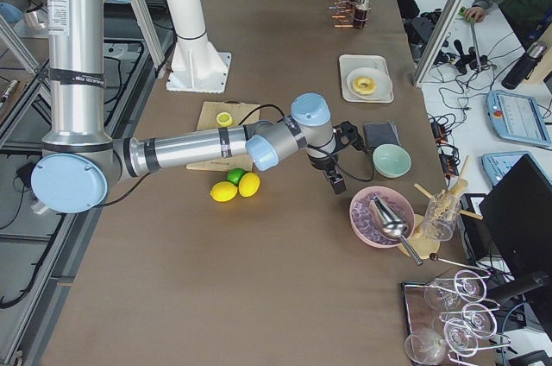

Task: Place tea on tray
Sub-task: 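Lift the tea bottle up out of the copper rack with the left gripper, then carry the tea bottle with the left gripper toward the front of the white tray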

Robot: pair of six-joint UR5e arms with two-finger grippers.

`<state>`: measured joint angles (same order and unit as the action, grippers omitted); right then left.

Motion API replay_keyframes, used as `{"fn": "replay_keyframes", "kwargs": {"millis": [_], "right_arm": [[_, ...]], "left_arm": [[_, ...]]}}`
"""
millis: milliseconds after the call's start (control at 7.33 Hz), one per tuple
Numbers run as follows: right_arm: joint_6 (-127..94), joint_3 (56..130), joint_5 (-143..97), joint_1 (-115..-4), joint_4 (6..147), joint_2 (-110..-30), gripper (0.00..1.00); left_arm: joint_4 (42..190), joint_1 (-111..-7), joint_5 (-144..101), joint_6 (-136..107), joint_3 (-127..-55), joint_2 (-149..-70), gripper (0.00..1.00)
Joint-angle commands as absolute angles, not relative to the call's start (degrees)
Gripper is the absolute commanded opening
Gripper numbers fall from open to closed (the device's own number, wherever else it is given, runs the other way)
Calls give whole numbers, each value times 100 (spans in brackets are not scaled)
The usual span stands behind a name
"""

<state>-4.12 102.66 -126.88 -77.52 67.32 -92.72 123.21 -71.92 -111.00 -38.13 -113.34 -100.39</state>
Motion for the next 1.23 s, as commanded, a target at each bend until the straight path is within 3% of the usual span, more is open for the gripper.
{"fn": "replay_keyframes", "kwargs": {"millis": [0, 409, 1091], "right_arm": [[-431, 10353, -12718, -7752, 6732, -9272, 100], [-448, 10800, -12796, -7752, 6750, -9107, 100], [-1290, 10846, -13017, -7191, 6750, -8350, 100]], "left_arm": [[11848, -6571, -11145, -4269, -11662, -10248, 0], [10947, -5252, -10259, -4641, -11804, -11097, 0], [9774, -2395, -7493, -5677, -11541, -12407, 0]]}}
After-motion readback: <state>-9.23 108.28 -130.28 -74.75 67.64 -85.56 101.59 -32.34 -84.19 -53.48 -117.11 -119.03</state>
